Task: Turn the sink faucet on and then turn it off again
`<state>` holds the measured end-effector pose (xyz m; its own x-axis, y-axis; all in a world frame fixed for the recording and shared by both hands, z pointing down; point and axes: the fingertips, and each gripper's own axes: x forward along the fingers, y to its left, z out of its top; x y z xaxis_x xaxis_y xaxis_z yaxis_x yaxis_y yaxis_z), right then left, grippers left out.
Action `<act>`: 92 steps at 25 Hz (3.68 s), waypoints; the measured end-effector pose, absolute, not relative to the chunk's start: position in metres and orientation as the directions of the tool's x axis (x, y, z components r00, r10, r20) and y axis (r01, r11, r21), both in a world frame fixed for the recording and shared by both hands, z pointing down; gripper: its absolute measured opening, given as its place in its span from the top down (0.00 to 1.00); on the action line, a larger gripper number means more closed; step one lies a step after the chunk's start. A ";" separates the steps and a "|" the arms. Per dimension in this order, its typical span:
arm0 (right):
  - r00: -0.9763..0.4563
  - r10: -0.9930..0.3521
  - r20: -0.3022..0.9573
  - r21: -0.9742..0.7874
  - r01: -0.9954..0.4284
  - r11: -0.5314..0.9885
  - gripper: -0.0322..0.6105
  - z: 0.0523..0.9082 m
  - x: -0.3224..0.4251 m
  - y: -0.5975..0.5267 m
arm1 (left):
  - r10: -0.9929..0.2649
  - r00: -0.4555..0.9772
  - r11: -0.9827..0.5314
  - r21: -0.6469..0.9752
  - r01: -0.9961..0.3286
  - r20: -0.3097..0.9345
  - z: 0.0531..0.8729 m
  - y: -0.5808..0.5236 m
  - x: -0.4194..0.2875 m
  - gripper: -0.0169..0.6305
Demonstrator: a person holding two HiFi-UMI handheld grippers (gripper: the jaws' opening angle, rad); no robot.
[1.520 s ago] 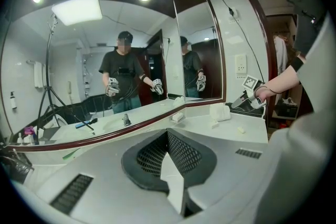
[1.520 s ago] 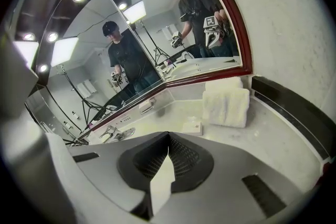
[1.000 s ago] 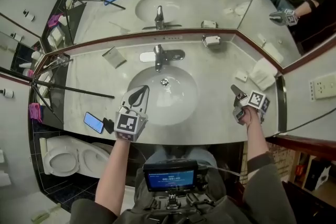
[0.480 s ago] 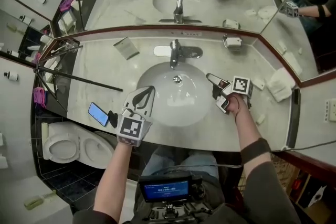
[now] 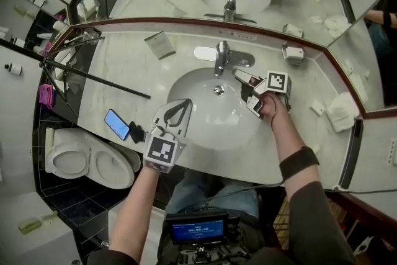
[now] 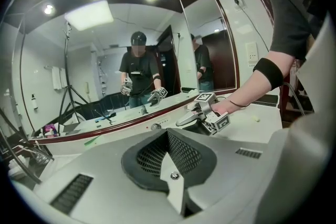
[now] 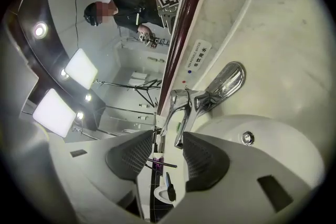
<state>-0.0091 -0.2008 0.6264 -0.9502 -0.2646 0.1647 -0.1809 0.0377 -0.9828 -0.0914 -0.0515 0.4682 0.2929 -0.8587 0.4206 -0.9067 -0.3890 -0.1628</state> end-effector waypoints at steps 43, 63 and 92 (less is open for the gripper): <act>-0.960 -0.233 0.158 -0.974 -0.113 -0.195 0.80 0.615 -0.087 -0.254 | -0.880 0.167 -0.268 -0.173 -0.948 0.445 0.480 -0.037 -0.147 0.97; -0.920 -0.227 0.320 -0.903 -0.223 -0.368 0.77 0.612 -0.087 -0.268 | -0.896 0.151 -0.238 -0.166 -0.957 0.418 0.464 -0.042 -0.155 0.97; -0.797 -0.223 0.561 -0.789 -0.597 0.146 0.87 0.563 -0.041 -0.230 | -0.913 0.199 -0.274 -0.173 -0.946 0.357 0.418 -0.020 -0.149 0.97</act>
